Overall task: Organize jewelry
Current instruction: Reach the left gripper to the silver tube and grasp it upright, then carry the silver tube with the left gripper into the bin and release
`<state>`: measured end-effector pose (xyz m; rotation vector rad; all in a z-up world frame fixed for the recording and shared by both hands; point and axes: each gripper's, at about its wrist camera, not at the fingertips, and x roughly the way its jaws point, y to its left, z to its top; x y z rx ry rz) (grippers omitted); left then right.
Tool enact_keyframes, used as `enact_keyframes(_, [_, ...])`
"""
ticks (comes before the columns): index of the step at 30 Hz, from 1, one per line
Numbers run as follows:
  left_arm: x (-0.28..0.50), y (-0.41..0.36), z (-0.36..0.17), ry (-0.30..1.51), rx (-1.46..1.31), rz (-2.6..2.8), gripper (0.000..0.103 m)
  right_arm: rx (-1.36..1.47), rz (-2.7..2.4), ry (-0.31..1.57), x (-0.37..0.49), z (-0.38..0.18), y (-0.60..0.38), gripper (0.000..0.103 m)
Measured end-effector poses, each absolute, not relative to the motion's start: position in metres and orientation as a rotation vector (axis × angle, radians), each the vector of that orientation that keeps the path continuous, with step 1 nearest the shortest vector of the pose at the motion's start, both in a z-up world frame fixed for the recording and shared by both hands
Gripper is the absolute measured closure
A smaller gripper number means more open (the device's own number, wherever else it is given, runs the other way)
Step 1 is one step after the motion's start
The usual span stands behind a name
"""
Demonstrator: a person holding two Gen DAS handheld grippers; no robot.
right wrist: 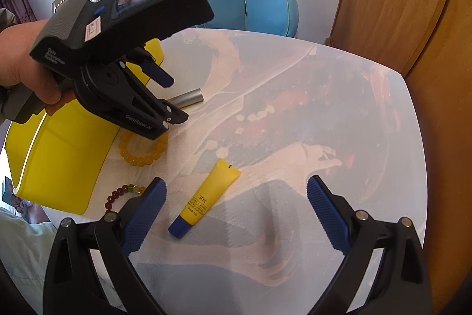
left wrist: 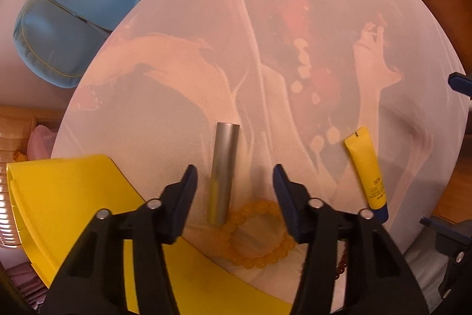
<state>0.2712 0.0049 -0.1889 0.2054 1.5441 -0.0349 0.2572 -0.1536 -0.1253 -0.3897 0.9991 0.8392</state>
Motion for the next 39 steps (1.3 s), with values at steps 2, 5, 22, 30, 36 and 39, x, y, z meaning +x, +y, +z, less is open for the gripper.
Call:
enact_keyframes(2, [0.273, 0.007, -0.193, 1.565, 0.184, -0.047, 0.06, -0.386, 0.845, 0.998, 0.26, -0.125, -0.155, 0.006])
enact_keyframes(5, [0.277, 0.008, -0.202, 1.608, 0.186, -0.047, 0.065, -0.381, 0.851, 0.995, 0.263, -0.124, -0.157, 0.006])
enact_keyframes(22, [0.214, 0.012, -0.083, 1.264, -0.054, -0.152, 0.086, -0.37, 0.856, 0.96, 0.257, -0.108, -0.16, 0.006])
enact_keyframes(30, [0.134, 0.06, -0.021, 1.101, -0.111, -0.005, 0.086, -0.352, 1.035, 0.829, 0.225, -0.062, -0.122, 0.006])
enact_keyframes(36, [0.069, 0.098, -0.03, 1.107, -0.178, 0.121, 0.086, -0.367, 1.299, 0.719, 0.183, -0.033, -0.077, 0.006])
enact_keyframes(39, [0.044, 0.114, -0.056, 1.149, -0.243, 0.157, 0.086, -0.424, 1.402, 0.708, 0.162, -0.031, -0.051, 0.006])
